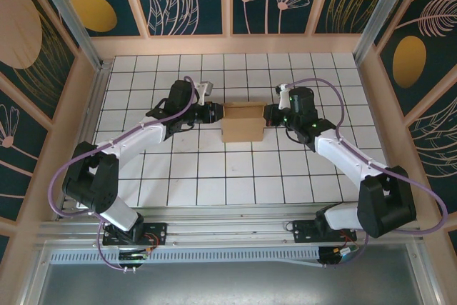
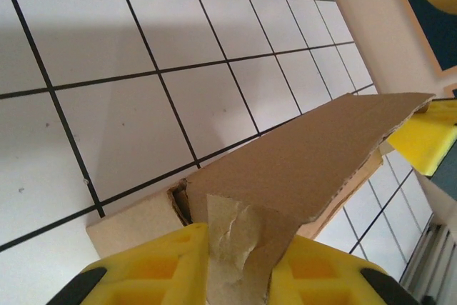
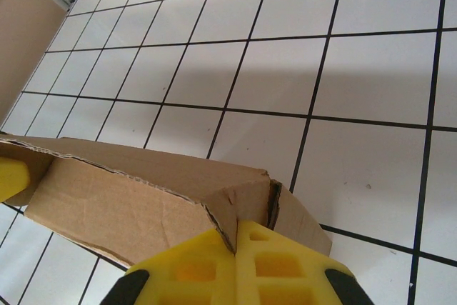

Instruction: Fold the paper box

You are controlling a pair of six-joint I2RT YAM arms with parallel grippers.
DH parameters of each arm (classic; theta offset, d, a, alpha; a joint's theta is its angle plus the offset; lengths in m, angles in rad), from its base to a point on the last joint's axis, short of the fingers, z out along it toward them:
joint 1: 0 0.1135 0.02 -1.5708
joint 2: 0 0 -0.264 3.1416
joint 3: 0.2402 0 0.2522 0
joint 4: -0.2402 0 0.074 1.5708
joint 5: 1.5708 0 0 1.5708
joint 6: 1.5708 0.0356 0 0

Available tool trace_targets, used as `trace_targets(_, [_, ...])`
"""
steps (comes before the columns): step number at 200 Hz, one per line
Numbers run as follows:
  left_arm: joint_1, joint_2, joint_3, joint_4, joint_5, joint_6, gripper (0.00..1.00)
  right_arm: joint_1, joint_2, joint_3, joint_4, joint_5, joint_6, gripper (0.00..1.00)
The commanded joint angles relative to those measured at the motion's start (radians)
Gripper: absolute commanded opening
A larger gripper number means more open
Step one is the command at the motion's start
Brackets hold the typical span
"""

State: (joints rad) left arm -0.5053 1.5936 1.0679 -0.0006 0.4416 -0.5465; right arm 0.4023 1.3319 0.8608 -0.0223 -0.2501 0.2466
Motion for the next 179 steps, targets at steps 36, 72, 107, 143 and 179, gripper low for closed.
trace_targets(36, [-0.011, -0.019, -0.003, -0.012, 0.009, -0.198, 0.09, 0.044, 0.025, -0.036, -0.110, -0.015, 0.023, 0.05])
trace_targets(72, [-0.012, 0.009, -0.005, 0.001, 0.017, -0.235, 0.05, 0.054, 0.026, -0.033, -0.113, -0.012, 0.022, 0.05])
trace_targets(107, [-0.012, 0.012, -0.001, -0.007, 0.024, -0.226, 0.06, 0.060, 0.030, -0.035, -0.113, -0.009, 0.022, 0.05])
trace_targets(143, [-0.012, 0.022, 0.001, -0.087, -0.058, -0.166, 0.08, 0.064, 0.035, -0.032, -0.113, -0.006, 0.022, 0.05])
trace_targets(179, [-0.012, 0.025, -0.041, -0.118, -0.155, -0.134, 0.09, 0.067, 0.032, -0.030, -0.121, 0.001, 0.019, 0.05])
